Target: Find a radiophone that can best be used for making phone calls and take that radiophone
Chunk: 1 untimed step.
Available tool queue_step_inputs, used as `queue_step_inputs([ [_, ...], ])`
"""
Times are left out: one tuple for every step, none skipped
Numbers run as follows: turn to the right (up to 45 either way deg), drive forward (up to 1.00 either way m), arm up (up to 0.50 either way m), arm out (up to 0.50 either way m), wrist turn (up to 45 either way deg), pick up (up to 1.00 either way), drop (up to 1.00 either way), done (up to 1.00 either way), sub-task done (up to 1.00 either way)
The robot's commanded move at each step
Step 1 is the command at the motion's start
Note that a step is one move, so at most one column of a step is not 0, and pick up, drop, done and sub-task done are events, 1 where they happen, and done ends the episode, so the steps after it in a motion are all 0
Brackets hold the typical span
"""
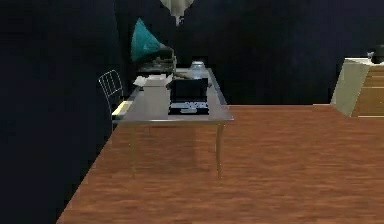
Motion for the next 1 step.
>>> queue_step_inputs([
  [45.0, 0.0, 0.0, 0.0, 0.0, 0.0, 0.0, 0.0, 0.0],
])
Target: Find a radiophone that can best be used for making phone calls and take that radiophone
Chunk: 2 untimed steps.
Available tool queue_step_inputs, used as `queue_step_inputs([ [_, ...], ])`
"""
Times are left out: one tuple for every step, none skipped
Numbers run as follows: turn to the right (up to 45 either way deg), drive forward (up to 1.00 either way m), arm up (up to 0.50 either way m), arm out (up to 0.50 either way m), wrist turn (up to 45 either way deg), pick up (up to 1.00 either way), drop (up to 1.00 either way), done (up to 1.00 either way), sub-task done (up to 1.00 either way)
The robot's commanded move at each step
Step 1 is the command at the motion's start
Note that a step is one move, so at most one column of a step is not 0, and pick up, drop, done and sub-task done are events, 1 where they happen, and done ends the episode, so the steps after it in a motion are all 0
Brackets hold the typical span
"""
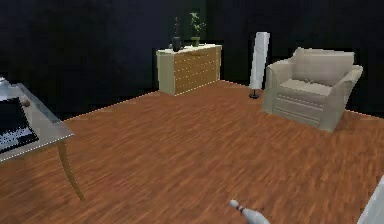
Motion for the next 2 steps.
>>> queue_step_inputs([
  [0.0, 1.0, 0.0, 0.0, 0.0, 0.0, 0.0, 0.0, 0.0],
  [3.0, 0.0, 0.0, 0.0, 0.0, 0.0, 0.0, 0.0, 0.0],
])
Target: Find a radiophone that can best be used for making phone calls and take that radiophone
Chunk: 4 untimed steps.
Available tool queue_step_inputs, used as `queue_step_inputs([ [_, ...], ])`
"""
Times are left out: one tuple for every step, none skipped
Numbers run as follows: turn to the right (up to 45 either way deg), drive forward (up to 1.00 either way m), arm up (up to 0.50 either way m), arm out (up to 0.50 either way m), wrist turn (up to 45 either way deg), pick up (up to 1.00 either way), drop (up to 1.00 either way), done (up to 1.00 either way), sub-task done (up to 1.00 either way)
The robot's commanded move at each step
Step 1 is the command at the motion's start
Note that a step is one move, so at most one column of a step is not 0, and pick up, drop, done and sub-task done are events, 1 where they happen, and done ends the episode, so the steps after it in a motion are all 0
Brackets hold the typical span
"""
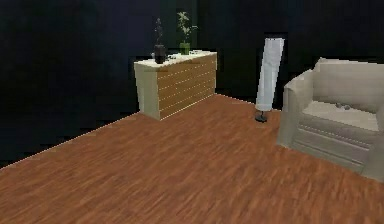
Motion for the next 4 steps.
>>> queue_step_inputs([
  [0.0, 0.15, 0.0, 0.0, 0.0, 0.0, 0.0, 0.0, 0.0],
  [6.0, 0.0, 0.0, 0.0, 0.0, 0.0, 0.0, 0.0, 0.0],
  [0.0, 1.0, 0.0, 0.0, 0.0, 0.0, 0.0, 0.0, 0.0],
  [0.0, 1.0, 0.0, 0.0, 0.0, 0.0, 0.0, 0.0, 0.0],
])
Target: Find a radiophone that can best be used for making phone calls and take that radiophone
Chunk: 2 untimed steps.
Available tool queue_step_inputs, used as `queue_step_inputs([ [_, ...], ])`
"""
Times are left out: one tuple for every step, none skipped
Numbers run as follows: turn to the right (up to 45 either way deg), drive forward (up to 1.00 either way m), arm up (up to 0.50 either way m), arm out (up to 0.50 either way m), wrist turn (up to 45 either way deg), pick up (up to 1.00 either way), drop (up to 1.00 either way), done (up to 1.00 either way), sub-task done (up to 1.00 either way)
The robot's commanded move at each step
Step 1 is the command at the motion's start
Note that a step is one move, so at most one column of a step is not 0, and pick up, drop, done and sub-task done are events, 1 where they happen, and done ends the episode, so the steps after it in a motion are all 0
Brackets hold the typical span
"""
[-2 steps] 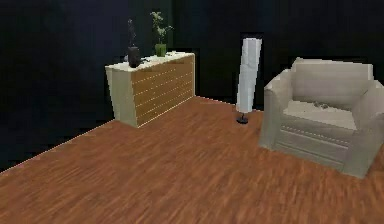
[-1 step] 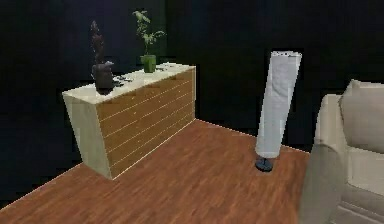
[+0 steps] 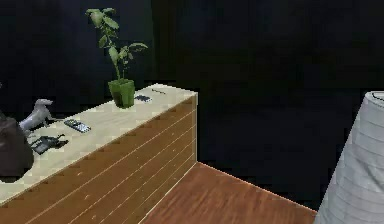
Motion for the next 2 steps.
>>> queue_step_inputs([
  [0.0, 0.5, 0.0, 0.0, 0.0, 0.0, 0.0, 0.0, 0.0],
  [-45.0, 0.0, 0.0, 0.0, 0.0, 0.0, 0.0, 0.0, 0.0],
])
